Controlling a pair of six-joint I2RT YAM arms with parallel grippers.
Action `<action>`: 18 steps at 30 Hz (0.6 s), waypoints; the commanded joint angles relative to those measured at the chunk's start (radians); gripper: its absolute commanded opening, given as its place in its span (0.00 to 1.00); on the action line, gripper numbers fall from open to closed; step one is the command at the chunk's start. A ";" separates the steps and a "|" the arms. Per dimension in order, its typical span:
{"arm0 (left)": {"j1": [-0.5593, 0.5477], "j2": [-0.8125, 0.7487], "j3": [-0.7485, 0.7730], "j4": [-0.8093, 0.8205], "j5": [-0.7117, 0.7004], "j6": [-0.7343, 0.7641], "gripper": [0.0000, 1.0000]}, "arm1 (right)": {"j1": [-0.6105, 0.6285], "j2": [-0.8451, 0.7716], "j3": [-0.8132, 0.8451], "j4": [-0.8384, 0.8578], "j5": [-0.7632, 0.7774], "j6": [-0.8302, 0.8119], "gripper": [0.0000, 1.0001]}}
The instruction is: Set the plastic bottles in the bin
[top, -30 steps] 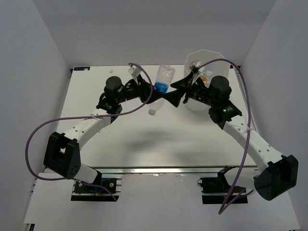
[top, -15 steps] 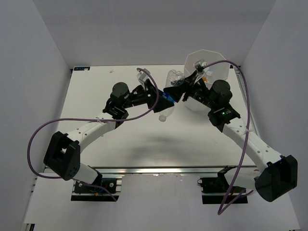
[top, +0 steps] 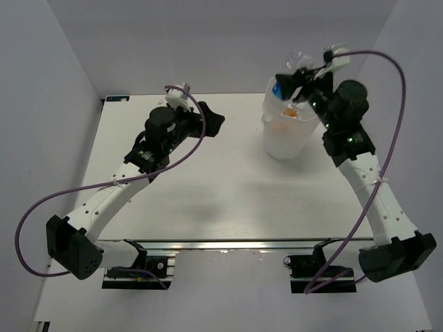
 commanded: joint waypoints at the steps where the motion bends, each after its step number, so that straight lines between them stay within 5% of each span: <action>1: 0.040 -0.023 0.026 -0.145 -0.229 0.010 0.98 | -0.087 0.082 0.196 -0.039 0.070 -0.091 0.42; 5: 0.077 0.028 0.041 -0.206 -0.276 -0.001 0.98 | -0.147 0.162 0.291 -0.037 0.099 -0.089 0.49; 12: 0.094 0.057 0.046 -0.254 -0.273 0.014 0.98 | -0.148 0.260 0.322 -0.023 0.200 -0.328 0.66; 15: 0.096 0.049 0.035 -0.263 -0.276 0.014 0.98 | -0.148 0.269 0.281 -0.051 0.187 -0.365 0.86; 18: 0.096 0.042 0.037 -0.266 -0.270 0.019 0.98 | -0.148 0.262 0.256 -0.068 0.148 -0.388 0.89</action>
